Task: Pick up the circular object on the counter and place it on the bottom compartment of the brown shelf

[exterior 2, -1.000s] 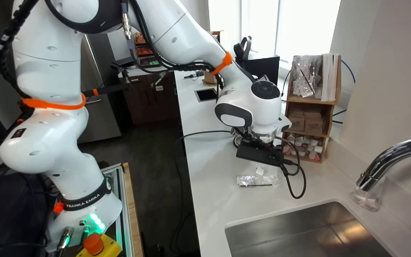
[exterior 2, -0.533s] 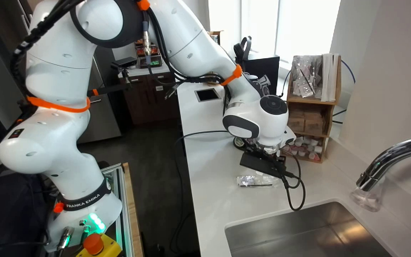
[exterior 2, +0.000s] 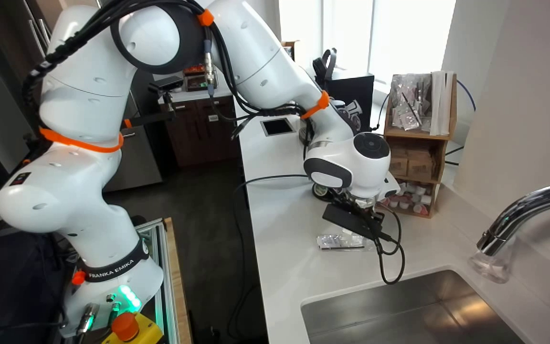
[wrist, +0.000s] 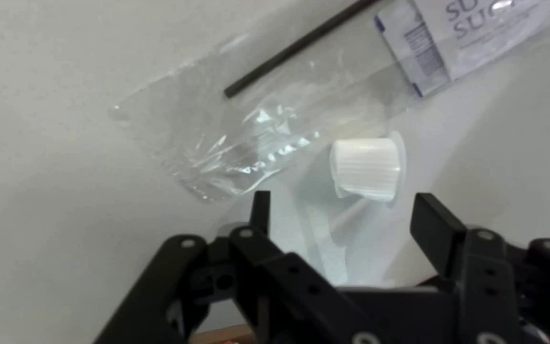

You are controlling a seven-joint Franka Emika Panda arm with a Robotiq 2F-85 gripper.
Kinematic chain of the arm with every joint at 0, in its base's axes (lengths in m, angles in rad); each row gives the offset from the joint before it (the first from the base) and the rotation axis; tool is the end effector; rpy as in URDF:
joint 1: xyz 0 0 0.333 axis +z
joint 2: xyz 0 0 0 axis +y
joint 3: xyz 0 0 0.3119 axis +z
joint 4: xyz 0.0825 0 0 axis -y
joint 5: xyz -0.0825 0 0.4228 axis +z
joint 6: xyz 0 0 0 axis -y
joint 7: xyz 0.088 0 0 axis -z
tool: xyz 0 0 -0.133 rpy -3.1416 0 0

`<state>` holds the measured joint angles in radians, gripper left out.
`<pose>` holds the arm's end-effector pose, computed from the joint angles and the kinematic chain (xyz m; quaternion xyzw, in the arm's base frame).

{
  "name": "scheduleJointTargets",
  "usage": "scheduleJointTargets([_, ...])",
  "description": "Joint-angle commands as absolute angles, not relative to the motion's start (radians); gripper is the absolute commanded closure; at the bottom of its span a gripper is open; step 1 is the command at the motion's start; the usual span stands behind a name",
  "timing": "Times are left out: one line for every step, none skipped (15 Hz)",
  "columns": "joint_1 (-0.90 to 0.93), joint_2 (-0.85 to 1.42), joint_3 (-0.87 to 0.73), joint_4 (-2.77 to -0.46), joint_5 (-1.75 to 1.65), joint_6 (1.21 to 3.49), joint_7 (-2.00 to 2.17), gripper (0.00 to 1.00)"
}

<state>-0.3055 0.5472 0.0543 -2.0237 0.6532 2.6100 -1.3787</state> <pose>0.6019 -0.1585 0.1152 -0.9456 -0.2698 -0.1428 0.1130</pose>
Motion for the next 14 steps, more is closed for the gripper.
scheduleJointTargets([-0.314,0.561,0.061,-2.009,0.63,2.589,-1.303,0.3])
scheduleJointTargets([-0.31,0.557,0.057,-2.013,0.621,2.588,-1.282,0.26])
scheduleJointTargets([-0.307,0.552,0.055,-2.018,0.612,2.587,-1.261,0.24])
scheduleJointTargets([-0.306,0.549,0.054,-2.02,0.605,2.587,-1.243,0.26])
scheduleJointTargets([-0.304,0.544,0.053,-2.024,0.597,2.586,-1.224,0.23])
scheduleJointTargets([-0.303,0.541,0.051,-2.027,0.586,2.584,-1.205,0.24])
scheduleJointTargets([-0.304,0.539,0.052,-2.028,0.575,2.576,-1.189,0.29])
scheduleJointTargets([-0.306,0.539,0.054,-2.029,0.563,2.575,-1.174,0.3])
scheduleJointTargets([-0.308,0.539,0.056,-2.029,0.549,2.57,-1.161,0.32])
scheduleJointTargets([-0.312,0.538,0.06,-2.029,0.539,2.565,-1.155,0.33])
scheduleJointTargets([-0.316,0.536,0.063,-2.03,0.525,2.56,-1.153,0.35])
scheduleJointTargets([-0.317,0.534,0.063,-2.031,0.511,2.553,-1.144,0.34])
scheduleJointTargets([-0.319,0.531,0.064,-2.032,0.499,2.543,-1.14,0.34])
scheduleJointTargets([-0.32,0.529,0.064,-2.033,0.487,2.538,-1.134,0.33])
